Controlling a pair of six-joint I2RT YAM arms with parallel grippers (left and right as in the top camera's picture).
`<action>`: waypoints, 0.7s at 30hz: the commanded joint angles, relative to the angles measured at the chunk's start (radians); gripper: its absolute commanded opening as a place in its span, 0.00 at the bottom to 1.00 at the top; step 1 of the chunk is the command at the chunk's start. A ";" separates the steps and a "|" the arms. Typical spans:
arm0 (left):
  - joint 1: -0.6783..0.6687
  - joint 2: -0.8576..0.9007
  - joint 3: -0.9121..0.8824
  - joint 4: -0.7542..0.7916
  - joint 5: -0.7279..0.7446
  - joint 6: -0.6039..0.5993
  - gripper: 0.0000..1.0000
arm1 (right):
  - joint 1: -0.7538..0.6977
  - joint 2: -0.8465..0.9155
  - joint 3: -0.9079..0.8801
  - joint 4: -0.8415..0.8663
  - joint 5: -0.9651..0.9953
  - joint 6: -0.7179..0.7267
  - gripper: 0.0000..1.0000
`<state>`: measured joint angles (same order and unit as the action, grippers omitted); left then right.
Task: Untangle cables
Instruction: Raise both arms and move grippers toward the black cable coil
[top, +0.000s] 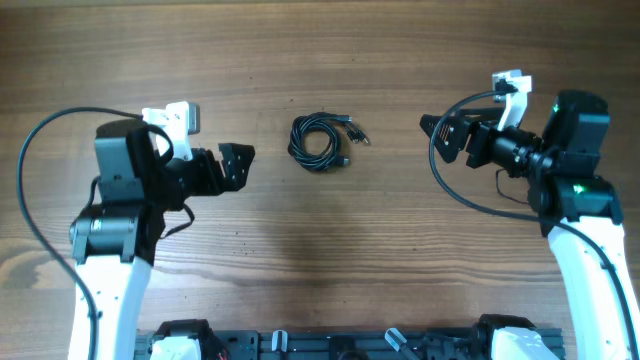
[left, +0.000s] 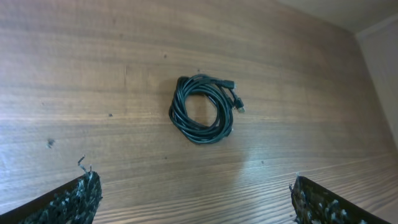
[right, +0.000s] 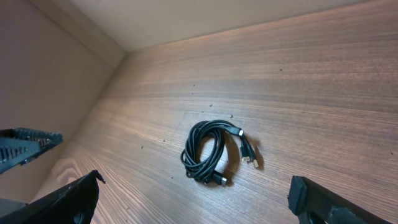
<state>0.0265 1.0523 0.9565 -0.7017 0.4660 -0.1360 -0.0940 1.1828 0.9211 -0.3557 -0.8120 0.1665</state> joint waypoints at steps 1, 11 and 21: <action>0.000 0.103 0.049 0.005 0.020 -0.059 1.00 | 0.004 0.018 0.050 -0.021 -0.023 -0.069 1.00; -0.071 0.338 0.253 0.014 0.016 -0.093 1.00 | 0.005 0.042 0.139 -0.151 0.125 -0.061 1.00; -0.117 0.370 0.255 0.159 0.016 -0.104 1.00 | 0.005 0.143 0.151 -0.085 0.138 -0.049 1.00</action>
<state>-0.0666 1.4036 1.1908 -0.5774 0.4698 -0.2310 -0.0940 1.2976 1.0481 -0.4603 -0.6918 0.1074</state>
